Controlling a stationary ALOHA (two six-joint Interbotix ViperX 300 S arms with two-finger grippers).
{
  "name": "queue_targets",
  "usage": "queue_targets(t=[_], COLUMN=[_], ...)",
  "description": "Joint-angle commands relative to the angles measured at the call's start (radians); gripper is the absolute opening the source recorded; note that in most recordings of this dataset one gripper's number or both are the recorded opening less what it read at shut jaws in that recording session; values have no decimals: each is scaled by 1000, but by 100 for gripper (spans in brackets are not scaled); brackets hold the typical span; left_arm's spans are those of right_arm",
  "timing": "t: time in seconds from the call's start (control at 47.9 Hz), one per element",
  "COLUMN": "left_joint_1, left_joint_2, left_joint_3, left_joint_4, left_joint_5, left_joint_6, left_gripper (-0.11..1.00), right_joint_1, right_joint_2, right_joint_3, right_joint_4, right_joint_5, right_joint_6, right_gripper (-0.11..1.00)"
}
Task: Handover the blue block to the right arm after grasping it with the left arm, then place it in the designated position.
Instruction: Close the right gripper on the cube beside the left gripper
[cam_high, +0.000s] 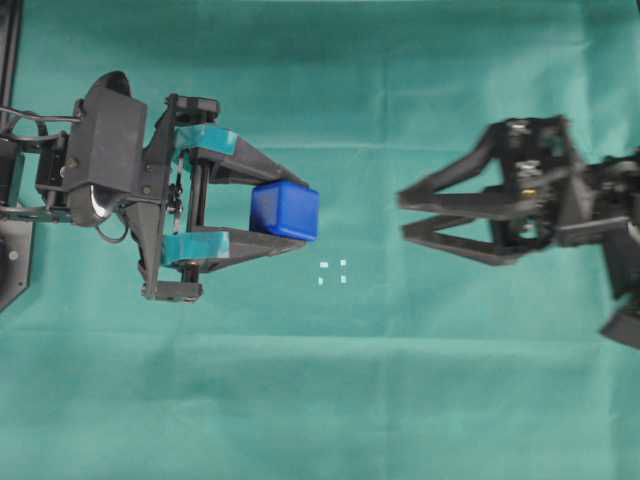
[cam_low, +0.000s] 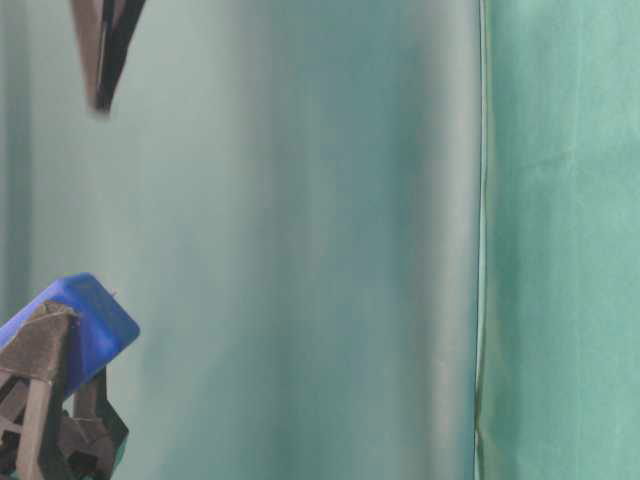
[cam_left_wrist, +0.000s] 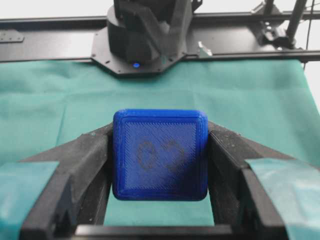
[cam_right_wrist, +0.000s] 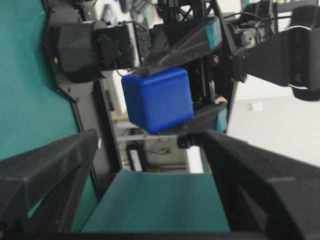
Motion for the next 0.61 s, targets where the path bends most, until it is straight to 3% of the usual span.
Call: queue_targets(t=[0.0,0.584], left_joint_1=[0,0], left_joint_2=[-6,-6], left_joint_3=[-18,-20], left_joint_4=[-2,-2], left_joint_5=[-5,-2], left_joint_6=[-2,0], left_gripper=[47,47], right_joint_1=[3,3], right_joint_2=[41,291], right_joint_3=[-67,-307], right_joint_4=[-2,-8], right_joint_5=[-6,-12], right_joint_6=[0,-51], right_gripper=[92,92])
